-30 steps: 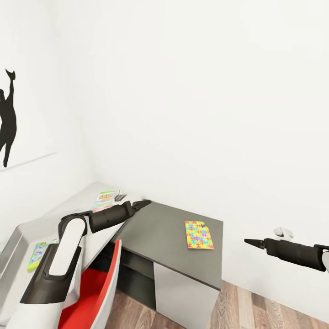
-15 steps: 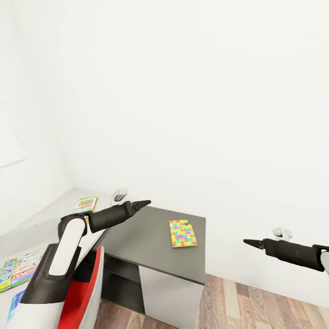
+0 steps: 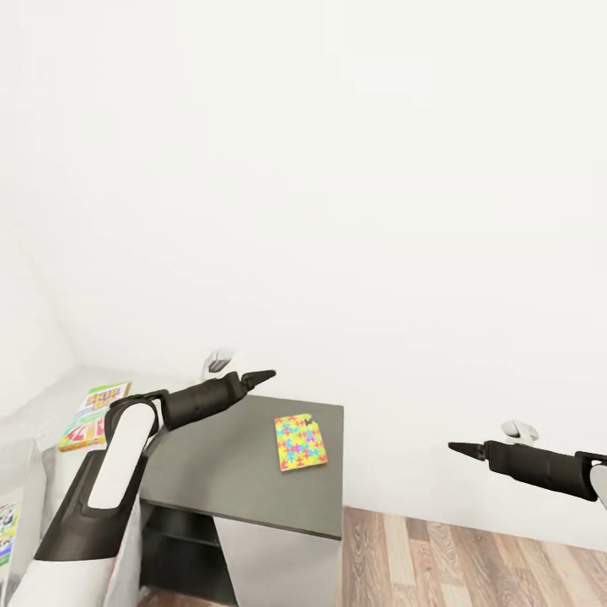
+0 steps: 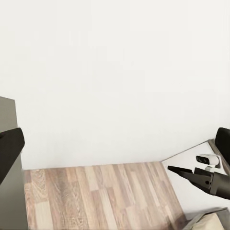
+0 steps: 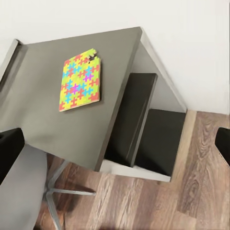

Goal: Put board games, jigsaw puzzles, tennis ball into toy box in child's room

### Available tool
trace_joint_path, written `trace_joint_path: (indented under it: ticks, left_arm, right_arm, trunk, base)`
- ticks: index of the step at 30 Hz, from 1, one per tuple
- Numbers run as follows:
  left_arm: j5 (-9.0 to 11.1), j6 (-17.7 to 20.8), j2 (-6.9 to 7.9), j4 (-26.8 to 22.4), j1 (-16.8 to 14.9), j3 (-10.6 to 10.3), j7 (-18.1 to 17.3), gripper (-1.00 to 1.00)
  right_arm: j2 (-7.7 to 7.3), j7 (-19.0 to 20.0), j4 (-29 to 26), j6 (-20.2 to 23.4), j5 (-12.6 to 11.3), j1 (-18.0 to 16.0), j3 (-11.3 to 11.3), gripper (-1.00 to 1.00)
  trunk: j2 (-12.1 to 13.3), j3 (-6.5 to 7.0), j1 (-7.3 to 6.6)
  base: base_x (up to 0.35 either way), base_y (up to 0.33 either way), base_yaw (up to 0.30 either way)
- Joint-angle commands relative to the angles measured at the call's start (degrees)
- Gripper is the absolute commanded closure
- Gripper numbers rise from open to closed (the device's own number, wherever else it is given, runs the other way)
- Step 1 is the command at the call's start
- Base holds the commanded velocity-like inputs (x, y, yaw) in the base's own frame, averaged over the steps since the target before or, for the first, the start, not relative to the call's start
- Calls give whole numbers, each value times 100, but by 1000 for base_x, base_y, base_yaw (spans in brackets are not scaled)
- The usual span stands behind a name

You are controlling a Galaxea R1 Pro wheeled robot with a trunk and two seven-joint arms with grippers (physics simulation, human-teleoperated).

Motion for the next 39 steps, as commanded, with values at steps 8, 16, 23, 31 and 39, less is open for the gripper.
trace_joint_path:
  ticks: [8,16,23,31,39]
  left_arm:
    - [-57,7,23,186,5,52,-52,-100]
    - [-73,-9,80,1295,-18,782,-62,-100]
    - [-78,-65,220,2057,-100,1219,-62,-100]
    - [-88,-98,272,2373,-207,1321,-58,-100]
    - [-354,-374,286,2603,-280,1343,6,-100]
  right_arm:
    - [50,38,1,23,42,1,7,-100]
    - [67,24,25,23,44,0,15,-100]
    - [74,-218,512,23,243,-62,130,-100]
    - [77,-392,845,23,372,-90,278,-100]
    - [78,-455,974,-206,417,-95,379,-100]
  trunk:
    - [-12,-10,5]
    - [-12,-9,5]
    - [-12,-9,5]
    - [-12,-9,5]
    - [-12,-9,5]
  base:
    - [132,-97,-45]
    - [16,-12,-29]
    - [2,-1,-4]
    - [1,0,-1]
    - [0,0,0]
